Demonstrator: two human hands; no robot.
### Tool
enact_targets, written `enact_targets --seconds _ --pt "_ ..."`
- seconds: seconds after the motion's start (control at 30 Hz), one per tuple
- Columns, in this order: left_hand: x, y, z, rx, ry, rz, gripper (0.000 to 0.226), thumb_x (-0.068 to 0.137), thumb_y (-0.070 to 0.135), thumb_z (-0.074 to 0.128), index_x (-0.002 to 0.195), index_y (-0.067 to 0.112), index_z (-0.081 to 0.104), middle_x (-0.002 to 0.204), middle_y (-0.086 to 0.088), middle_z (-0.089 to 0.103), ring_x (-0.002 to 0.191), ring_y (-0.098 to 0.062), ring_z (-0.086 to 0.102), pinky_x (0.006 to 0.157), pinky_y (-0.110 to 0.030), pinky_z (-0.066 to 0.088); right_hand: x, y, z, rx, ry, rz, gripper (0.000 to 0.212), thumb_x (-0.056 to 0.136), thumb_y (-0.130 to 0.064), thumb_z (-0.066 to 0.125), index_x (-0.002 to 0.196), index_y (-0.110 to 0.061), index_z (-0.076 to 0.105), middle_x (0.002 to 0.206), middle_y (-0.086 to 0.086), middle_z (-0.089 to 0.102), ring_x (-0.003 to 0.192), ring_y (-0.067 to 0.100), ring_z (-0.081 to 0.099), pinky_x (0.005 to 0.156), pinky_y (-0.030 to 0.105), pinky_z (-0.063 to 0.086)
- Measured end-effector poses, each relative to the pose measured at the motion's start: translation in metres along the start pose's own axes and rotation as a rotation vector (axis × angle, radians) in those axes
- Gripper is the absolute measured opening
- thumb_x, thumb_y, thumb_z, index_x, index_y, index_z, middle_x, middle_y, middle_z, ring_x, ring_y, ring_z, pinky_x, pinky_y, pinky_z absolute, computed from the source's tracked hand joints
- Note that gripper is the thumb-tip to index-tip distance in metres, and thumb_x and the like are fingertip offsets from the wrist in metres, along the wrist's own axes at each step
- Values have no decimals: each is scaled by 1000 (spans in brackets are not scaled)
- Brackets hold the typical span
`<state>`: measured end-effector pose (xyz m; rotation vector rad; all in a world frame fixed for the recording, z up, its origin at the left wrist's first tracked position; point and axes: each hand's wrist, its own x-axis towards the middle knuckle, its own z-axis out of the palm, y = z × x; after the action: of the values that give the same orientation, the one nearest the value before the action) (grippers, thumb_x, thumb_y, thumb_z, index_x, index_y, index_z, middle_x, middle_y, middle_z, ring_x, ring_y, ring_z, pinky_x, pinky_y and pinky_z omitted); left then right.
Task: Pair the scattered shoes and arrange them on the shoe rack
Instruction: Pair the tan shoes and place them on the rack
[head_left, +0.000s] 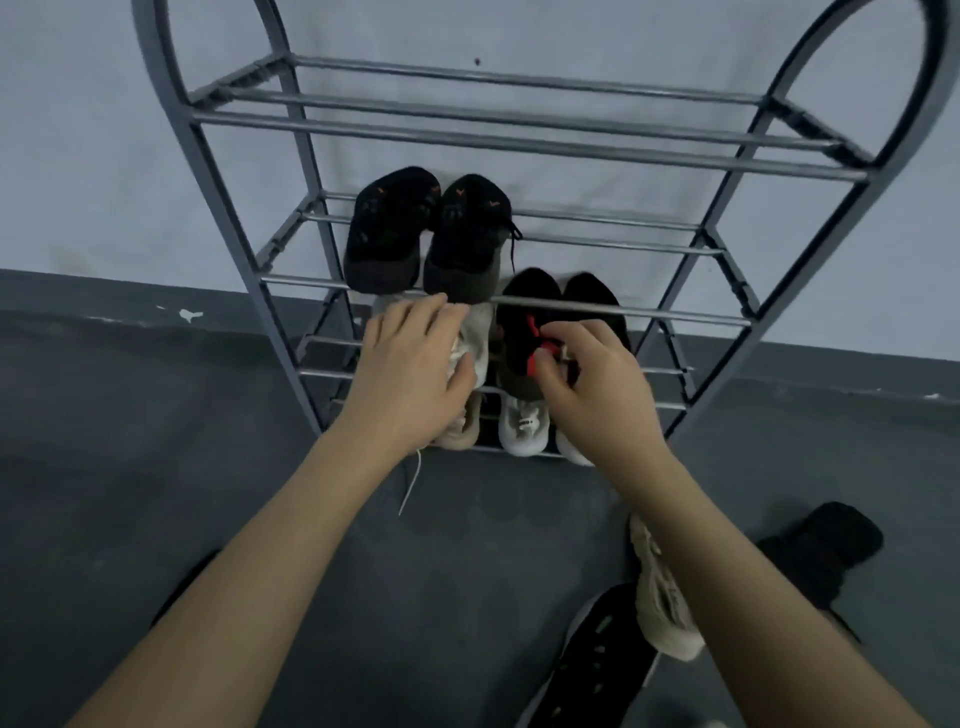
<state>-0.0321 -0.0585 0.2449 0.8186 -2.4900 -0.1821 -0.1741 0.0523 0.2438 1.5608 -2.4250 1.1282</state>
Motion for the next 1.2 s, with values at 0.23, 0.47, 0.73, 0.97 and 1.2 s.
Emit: enact_targets --seconds 0.23,0.47,0.73,0.97,1.2 --pt "-47 66 93 -162 -267 19 47 90 30 50 135 15 43 136 -4 47 123 -27 40 101 -40 27 -87 96 -7 -71 -98 195 32 92 -27 52 121 -15 58 113 7 59 99 25 58 74 39 50" --pt "-81 111 216 -264 -624 3 45 97 39 36 138 20 39 140 -3 45 124 -27 40 98 -36 30 -154 210 15 -180 -276 557 47 88 -41 55 129 -19 49 130 14 50 110 37 53 85 43 46" --pt "-103 141 312 -238 -821 -36 48 97 42 31 142 23 32 142 -6 41 125 -33 38 103 -41 28 -209 256 51 -236 -417 771 117 54 -75 65 147 -29 9 145 12 33 126 39 41 101 51 36" --pt "-101 158 332 -396 -831 -114 57 96 42 35 146 17 23 147 -9 36 132 -29 35 109 -40 26 -224 258 69 68 -272 792 112 65 -42 77 149 -21 5 138 13 37 128 32 37 105 48 26" --pt "-122 137 289 -713 -641 -237 57 94 39 44 145 24 26 145 5 34 126 -4 37 99 -10 25 -233 218 74 167 -120 661 109 66 -43 77 148 -17 11 142 6 35 130 17 31 104 30 18"
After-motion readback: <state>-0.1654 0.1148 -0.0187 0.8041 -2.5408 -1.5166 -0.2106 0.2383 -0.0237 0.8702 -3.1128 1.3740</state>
